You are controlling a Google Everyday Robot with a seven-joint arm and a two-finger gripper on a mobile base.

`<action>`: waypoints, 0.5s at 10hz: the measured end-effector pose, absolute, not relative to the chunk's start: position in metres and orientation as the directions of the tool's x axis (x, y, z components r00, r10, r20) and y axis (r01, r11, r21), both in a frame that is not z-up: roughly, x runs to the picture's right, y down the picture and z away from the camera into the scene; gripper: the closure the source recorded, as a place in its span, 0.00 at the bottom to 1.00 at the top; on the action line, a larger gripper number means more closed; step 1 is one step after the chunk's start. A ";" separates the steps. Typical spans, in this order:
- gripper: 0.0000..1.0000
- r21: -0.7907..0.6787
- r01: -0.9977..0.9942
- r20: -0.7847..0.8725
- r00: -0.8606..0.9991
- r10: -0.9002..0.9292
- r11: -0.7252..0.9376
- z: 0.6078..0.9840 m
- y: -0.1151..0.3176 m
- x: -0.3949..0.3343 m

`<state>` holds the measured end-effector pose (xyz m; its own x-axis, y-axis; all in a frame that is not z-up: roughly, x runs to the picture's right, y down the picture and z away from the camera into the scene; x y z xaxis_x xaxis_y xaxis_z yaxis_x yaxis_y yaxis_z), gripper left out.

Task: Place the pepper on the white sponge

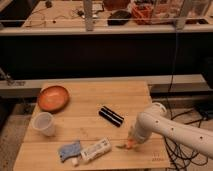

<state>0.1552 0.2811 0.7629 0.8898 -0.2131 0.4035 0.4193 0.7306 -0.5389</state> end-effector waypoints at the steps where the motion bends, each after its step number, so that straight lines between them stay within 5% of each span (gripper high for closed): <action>1: 0.99 -0.536 0.420 0.405 0.889 -0.213 0.732 0.761 0.279 0.155; 5: 0.99 -0.515 0.465 0.434 0.866 -0.248 0.720 0.758 0.261 0.125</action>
<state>0.1253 0.2610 0.7582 0.8661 -0.2483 0.4339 0.4647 0.7201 -0.5154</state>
